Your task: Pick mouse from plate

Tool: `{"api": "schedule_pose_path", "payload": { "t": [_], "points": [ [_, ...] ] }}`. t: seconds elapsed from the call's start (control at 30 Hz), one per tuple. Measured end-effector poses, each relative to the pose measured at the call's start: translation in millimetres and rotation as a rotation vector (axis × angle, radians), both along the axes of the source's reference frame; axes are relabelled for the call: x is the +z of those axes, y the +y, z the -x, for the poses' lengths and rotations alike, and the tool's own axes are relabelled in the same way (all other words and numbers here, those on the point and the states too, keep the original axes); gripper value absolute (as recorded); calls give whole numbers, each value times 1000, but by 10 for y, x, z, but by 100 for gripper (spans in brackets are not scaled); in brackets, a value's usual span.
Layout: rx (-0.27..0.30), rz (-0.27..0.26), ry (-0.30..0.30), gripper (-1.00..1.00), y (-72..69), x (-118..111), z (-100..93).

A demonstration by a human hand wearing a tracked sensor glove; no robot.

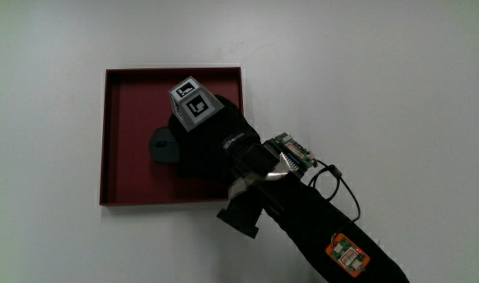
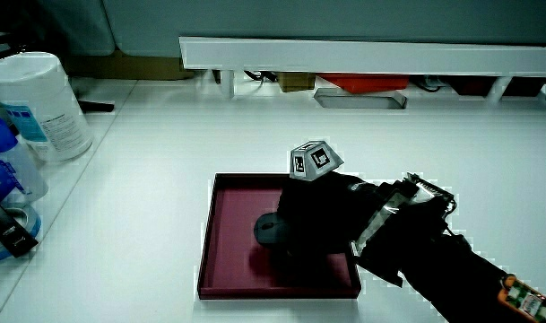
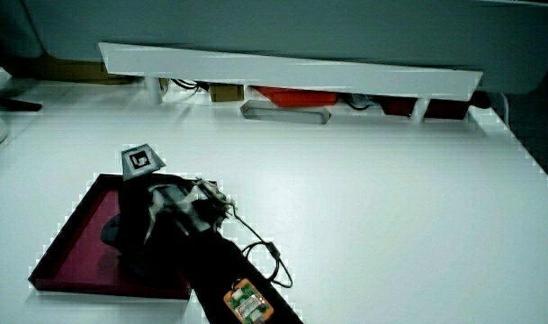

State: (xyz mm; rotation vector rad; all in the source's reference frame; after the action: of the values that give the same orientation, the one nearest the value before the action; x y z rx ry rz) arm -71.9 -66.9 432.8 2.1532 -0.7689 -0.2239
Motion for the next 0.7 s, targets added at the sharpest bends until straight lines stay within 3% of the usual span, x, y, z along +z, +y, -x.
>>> {"api": "schedule_pose_path", "payload": {
  "t": [0.03,0.07,0.37,0.47,0.53,0.6,0.63,0.67,0.7],
  "points": [
    [3,-27,-10,100,-1,-58,-15],
    [-3,11,-4,100,0,-82,-32],
    [9,-33,-76,100,-7,-564,-215],
    [22,-37,-60,100,-19,-650,-297],
    [28,-19,-53,100,-32,-686,-361],
    [27,79,-11,100,-59,-611,-429],
    [45,23,-10,100,-71,-659,-475],
    [47,72,-18,100,-84,-645,-520],
    [50,71,-27,100,-94,-678,-566]
  ]
}}
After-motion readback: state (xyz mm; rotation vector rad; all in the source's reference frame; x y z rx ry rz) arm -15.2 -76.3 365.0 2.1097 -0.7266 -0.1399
